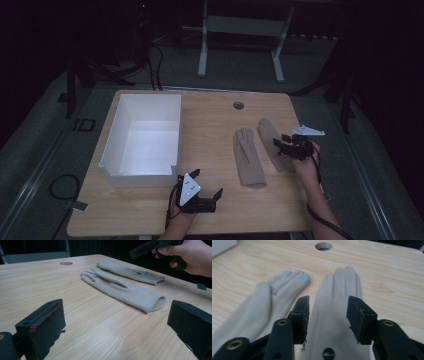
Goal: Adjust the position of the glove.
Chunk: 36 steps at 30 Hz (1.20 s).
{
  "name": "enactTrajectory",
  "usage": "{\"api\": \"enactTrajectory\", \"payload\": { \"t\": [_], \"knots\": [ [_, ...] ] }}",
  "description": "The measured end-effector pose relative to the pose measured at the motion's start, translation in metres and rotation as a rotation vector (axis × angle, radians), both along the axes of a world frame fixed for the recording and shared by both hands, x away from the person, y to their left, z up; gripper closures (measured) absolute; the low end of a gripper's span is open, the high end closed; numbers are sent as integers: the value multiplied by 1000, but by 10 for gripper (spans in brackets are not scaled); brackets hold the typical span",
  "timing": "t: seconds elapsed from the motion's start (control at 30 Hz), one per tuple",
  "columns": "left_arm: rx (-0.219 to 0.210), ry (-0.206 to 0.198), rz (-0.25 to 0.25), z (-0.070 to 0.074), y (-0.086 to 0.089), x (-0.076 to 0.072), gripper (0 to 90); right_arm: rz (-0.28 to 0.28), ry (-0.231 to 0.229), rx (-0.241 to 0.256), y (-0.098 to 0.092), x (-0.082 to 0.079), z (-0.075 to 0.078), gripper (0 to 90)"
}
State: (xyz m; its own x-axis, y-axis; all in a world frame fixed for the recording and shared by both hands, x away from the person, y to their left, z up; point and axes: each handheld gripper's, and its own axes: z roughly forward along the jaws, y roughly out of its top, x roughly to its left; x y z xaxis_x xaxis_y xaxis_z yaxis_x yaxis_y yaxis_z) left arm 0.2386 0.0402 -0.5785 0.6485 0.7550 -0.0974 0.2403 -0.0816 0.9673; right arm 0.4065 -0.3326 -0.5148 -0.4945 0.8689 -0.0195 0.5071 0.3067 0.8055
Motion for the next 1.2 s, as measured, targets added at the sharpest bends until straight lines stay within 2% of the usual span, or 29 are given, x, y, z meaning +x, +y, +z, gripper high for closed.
{"api": "enactTrajectory", "payload": {
  "t": [0.37,0.47,0.57,0.67,0.73,0.8,0.93,1.07,1.2],
  "knots": [
    [-2,3,-3,0,0,0,16,37,33,-23,-9,21,-10,489],
    [-4,2,-4,0,0,0,16,36,42,-20,-8,26,-17,497],
    [-5,2,-5,0,0,0,16,36,56,-37,-7,29,-26,497],
    [-7,4,-4,0,0,0,16,37,76,-93,-5,31,-38,515],
    [-4,2,-5,0,0,0,16,24,59,-87,-5,30,-44,521],
    [-4,2,-5,0,0,0,16,23,47,-88,-5,30,-45,552],
    [-5,3,-4,0,0,0,16,12,33,-106,-3,28,-45,748],
    [-10,6,-2,0,0,0,16,-47,72,-47,-4,27,-41,796],
    [-10,7,-3,0,1,1,16,-102,65,10,-5,18,-29,800]
  ]
}}
